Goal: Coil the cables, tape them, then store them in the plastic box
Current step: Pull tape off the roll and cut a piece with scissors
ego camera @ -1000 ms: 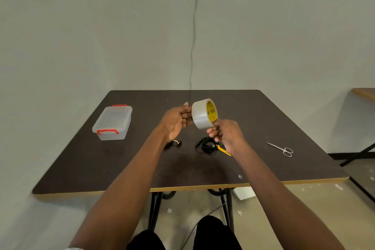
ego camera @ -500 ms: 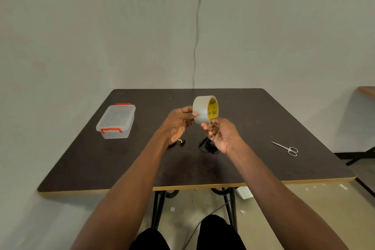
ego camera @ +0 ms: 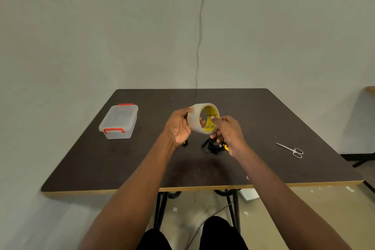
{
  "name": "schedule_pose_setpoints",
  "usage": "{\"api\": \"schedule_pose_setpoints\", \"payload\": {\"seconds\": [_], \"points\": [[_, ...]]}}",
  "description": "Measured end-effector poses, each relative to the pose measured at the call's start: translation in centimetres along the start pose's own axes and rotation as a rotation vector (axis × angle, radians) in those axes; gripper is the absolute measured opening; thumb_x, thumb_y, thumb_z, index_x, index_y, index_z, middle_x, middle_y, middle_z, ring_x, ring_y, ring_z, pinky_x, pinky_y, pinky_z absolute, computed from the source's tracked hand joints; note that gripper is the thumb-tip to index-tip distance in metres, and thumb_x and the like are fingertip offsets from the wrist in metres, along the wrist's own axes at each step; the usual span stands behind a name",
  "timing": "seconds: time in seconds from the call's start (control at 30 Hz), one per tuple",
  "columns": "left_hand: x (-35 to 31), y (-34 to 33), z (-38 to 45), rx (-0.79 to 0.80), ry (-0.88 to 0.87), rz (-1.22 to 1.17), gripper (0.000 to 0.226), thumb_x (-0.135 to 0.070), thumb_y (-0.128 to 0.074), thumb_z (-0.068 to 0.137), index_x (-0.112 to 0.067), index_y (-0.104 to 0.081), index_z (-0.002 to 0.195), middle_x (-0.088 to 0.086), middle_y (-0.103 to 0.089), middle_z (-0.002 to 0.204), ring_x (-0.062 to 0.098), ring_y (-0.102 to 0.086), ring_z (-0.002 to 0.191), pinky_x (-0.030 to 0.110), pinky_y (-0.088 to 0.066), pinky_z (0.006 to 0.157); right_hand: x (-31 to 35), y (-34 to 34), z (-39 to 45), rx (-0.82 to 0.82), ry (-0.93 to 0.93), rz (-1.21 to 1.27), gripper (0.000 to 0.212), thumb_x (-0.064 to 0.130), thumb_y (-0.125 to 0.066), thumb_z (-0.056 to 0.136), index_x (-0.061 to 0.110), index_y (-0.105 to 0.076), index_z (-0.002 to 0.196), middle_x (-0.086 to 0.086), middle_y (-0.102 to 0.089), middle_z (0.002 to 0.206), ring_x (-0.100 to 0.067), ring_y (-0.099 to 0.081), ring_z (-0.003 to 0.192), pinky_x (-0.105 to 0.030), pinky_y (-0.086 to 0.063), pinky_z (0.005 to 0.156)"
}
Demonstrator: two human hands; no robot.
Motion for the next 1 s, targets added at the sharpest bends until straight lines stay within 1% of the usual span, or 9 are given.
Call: {"api": "schedule_pose_setpoints", "payload": {"seconds": [0.13,0.23,0.33,0.5,0.6,0.67,0.77,0.87,1.0], "points": [[-0.3,-0.9,0.0,0.002,0.014,0.130,0.015,-0.007,-0.060,0.091,0.002,-0.063,0.102,0.015,-0.064,0.094,0.026,-0.063,0.088,0.045,-0.053,0.088,-0.1,0.2,0.8,-0.022,0.033,-0.140,0.013,0.012,-0.054,0.094,0.002,-0.062,0.097,-0.011,-0.064,0.057,-0.020,-0.053,0.043,-0.028,-0.035,0.039],[-0.6,-1.4,-0.2,0.041,0.031,0.243,0.017,-0.013,-0.062,0.091,0.000,-0.065,0.102,0.013,-0.066,0.089,0.025,-0.064,0.085,0.041,-0.054,0.081,-0.5,0.1,0.4,0.004,0.010,-0.121,0.017,0.000,-0.048,0.090,-0.004,-0.065,0.094,-0.015,-0.064,0.057,-0.017,-0.052,0.039,-0.028,-0.038,0.039],[-0.7,-1.4,-0.2,0.061,0.031,0.226,0.017,-0.015,-0.060,0.093,-0.002,-0.064,0.103,0.011,-0.067,0.088,0.024,-0.064,0.083,0.040,-0.053,0.080,-0.5,-0.1,-0.1,0.014,-0.002,-0.062,0.019,-0.005,-0.047,0.088,-0.012,-0.064,0.094,-0.015,-0.064,0.056,-0.015,-0.051,0.035,-0.024,-0.041,0.038],[-0.3,-0.9,-0.4,0.093,0.017,0.203,0.018,-0.017,-0.052,0.097,-0.009,-0.067,0.094,0.008,-0.069,0.084,0.020,-0.064,0.076,0.035,-0.051,0.073,-0.9,-0.1,0.0,-0.054,-0.015,0.019,0.019,-0.002,-0.049,0.091,-0.015,-0.063,0.094,-0.016,-0.064,0.056,-0.016,-0.051,0.035,-0.023,-0.041,0.037],[-0.4,-0.8,-0.5,0.147,-0.006,0.230,0.020,-0.005,-0.051,0.092,-0.002,-0.066,0.104,0.011,-0.069,0.091,0.022,-0.061,0.084,0.031,-0.050,0.075,-1.0,-0.2,0.2,-0.100,-0.025,0.058,0.021,-0.001,-0.050,0.090,-0.016,-0.063,0.094,-0.017,-0.065,0.056,-0.018,-0.052,0.035,-0.023,-0.041,0.036],[-0.3,-0.7,-0.6,0.176,-0.018,0.262,0.030,0.003,-0.052,0.087,0.003,-0.063,0.115,0.012,-0.068,0.100,0.023,-0.061,0.092,0.033,-0.048,0.083,-1.0,-0.4,0.2,-0.107,-0.041,0.078,0.023,0.000,-0.049,0.090,-0.016,-0.064,0.093,-0.017,-0.064,0.056,-0.017,-0.052,0.034,-0.022,-0.039,0.035],[-0.1,-0.6,-0.4,0.206,-0.034,0.284,0.042,0.008,-0.056,0.083,0.005,-0.057,0.125,0.013,-0.066,0.108,0.024,-0.061,0.099,0.034,-0.048,0.087,-0.9,-0.6,0.0,-0.111,-0.060,0.092,0.025,0.003,-0.048,0.092,-0.015,-0.065,0.093,-0.017,-0.065,0.058,-0.016,-0.052,0.034,-0.021,-0.039,0.034],[0.0,-0.3,-0.1,0.206,-0.049,0.260,0.046,0.008,-0.058,0.082,0.004,-0.055,0.128,0.013,-0.067,0.111,0.025,-0.062,0.101,0.034,-0.051,0.086,-0.8,-0.9,0.0,-0.118,-0.066,0.115,0.026,0.004,-0.047,0.093,-0.014,-0.065,0.094,-0.017,-0.066,0.062,-0.017,-0.055,0.037,-0.022,-0.040,0.034],[-0.1,-0.5,0.0,0.146,-0.071,0.248,0.041,0.005,-0.060,0.084,0.004,-0.058,0.125,0.012,-0.068,0.109,0.024,-0.064,0.099,0.032,-0.056,0.080,-0.8,-1.1,-0.2,-0.133,-0.062,0.121,0.022,0.006,-0.048,0.094,-0.010,-0.062,0.095,-0.017,-0.066,0.062,-0.018,-0.055,0.038,-0.023,-0.040,0.034]]}}
Point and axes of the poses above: each hand's wrist, its own z-axis towards the middle knuckle, its own y-axis out of the back of the hand, x = y × z, the point moved 2 cm from there along z, towards the middle knuckle
